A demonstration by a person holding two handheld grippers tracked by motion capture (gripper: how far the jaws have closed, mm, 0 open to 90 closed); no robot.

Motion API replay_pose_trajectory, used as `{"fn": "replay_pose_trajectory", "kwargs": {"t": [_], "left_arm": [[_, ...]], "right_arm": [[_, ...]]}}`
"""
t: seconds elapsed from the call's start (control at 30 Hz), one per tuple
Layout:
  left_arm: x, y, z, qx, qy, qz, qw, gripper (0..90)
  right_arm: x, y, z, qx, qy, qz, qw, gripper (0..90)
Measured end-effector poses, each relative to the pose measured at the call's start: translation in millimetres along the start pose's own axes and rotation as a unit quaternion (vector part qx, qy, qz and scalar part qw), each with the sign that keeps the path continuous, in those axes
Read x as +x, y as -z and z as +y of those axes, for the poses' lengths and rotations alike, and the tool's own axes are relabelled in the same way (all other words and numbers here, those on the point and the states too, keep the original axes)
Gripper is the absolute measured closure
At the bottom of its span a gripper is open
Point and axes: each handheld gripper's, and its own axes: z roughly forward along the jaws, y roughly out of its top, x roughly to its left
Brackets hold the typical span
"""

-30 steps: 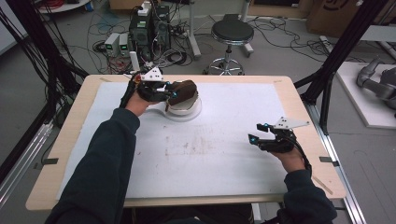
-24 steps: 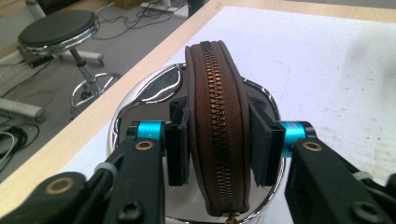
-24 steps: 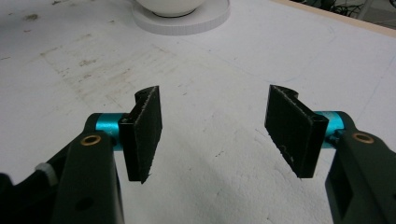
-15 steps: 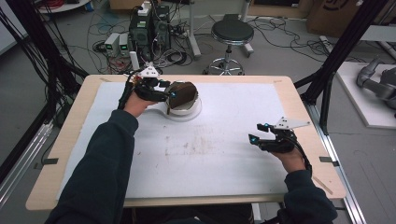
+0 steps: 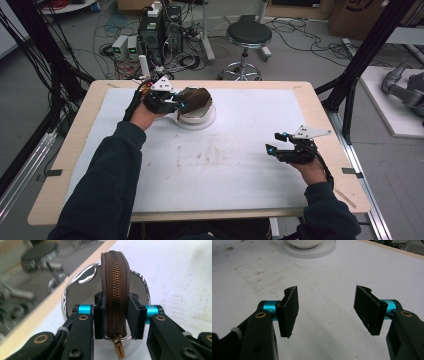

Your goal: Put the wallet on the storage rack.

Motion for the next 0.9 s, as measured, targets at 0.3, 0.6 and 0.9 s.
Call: {"fn": "replay_pose_trajectory", "kwargs": {"t": [0.3,0.6,0.9], "left_arm": [[-2.0,-3.0,1.0,0.015,-0.047,-0.007,0.9988,67.0],[-2.5,-1.0,9.1,-0.007,0.012,-0.001,0.9999,48.6],[-4.0,-8.5,22.5,0.008,-0.01,-0.015,0.9998,67.6]], "right_arm": [[0.1,-0.4,0.0,0.001,0.003,0.001,1.0,37.3],[0.4,-0.5,0.0,0.001,0.002,0.001,1.0,37.3],[1.0,-1.1,0.0,0.004,0.004,0.002,1.0,37.2]]}}
